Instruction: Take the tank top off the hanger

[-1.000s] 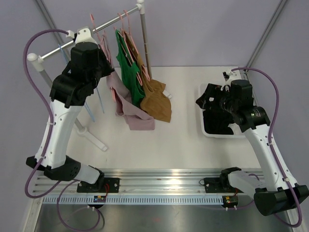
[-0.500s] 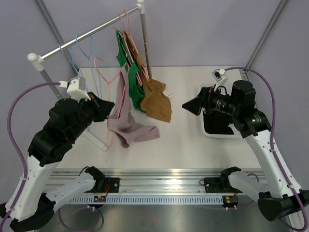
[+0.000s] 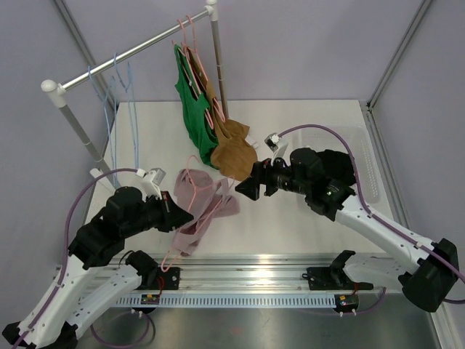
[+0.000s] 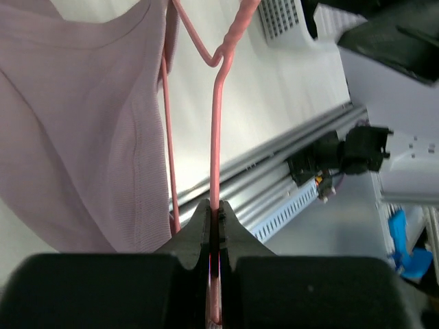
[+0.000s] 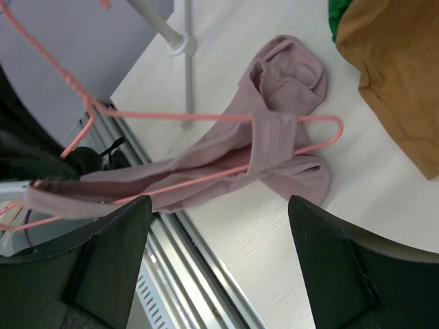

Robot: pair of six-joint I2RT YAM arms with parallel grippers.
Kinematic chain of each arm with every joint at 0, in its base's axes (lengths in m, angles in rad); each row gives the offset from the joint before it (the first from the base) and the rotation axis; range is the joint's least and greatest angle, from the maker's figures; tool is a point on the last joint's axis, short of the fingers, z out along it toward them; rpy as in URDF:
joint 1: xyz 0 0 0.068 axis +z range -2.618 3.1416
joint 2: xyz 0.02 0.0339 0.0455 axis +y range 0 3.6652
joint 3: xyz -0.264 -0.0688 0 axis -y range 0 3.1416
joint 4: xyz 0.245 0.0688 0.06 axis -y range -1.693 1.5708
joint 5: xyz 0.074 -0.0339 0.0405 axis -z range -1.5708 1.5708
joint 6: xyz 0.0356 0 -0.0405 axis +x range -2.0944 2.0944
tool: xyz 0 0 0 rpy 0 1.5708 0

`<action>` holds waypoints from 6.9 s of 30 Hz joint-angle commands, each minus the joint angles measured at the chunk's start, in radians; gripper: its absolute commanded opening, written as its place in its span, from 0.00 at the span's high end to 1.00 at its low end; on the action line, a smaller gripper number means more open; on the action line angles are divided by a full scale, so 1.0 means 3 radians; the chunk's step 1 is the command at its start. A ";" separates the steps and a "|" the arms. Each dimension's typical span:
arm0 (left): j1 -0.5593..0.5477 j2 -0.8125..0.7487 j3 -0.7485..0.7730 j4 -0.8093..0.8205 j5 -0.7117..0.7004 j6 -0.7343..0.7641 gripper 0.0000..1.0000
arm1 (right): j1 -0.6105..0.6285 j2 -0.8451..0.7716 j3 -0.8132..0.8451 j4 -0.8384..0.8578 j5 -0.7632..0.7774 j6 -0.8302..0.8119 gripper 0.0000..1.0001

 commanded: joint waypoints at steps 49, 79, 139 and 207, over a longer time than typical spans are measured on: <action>-0.0014 -0.0524 -0.0390 0.0825 0.1041 -0.0315 1.00 | -0.0069 0.0707 0.0074 -0.0162 0.2598 -0.0015 1.00; -0.0019 0.0437 0.0529 0.3783 -0.0747 0.1167 1.00 | -0.0412 -0.1194 0.0642 -0.1257 -0.0275 -0.0096 1.00; 0.1193 0.2222 0.2504 0.0692 -0.2007 -0.0152 0.45 | 0.0323 0.1008 0.0341 -0.1452 0.1478 0.0052 0.01; 0.1167 0.0564 0.1970 0.0564 -0.0058 0.0758 0.01 | -0.2237 0.1954 0.1051 -0.1411 0.2230 0.0129 0.55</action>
